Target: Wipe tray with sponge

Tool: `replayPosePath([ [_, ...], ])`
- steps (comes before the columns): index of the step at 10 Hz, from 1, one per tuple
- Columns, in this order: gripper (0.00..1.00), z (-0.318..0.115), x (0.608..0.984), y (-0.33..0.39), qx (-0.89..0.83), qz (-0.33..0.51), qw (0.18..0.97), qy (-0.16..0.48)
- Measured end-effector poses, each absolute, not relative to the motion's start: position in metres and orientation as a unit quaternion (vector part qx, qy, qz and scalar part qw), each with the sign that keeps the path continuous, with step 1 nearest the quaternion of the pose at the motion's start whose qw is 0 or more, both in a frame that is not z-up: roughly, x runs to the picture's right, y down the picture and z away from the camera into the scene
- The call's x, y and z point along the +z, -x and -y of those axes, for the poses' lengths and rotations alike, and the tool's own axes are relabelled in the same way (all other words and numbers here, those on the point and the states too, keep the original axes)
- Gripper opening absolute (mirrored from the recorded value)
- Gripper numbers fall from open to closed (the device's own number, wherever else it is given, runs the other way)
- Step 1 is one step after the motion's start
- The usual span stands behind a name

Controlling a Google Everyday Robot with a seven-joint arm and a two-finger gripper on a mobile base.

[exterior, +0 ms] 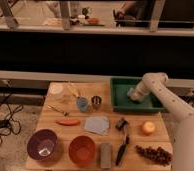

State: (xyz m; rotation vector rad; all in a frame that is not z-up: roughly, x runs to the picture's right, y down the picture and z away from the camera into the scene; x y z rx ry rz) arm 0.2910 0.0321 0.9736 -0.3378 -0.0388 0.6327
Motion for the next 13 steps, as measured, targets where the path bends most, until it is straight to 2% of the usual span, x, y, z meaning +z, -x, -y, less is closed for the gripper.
replayPosePath([
  [5,0.74,-0.0321,0.9736,-0.291,0.31,0.019,0.936,0.165],
  [6,0.79,-0.0321,0.9736,-0.291,0.31,0.019,0.936,0.165],
  [13,0.8,-0.0321,0.9736,-0.291,0.31,0.019,0.936,0.165],
])
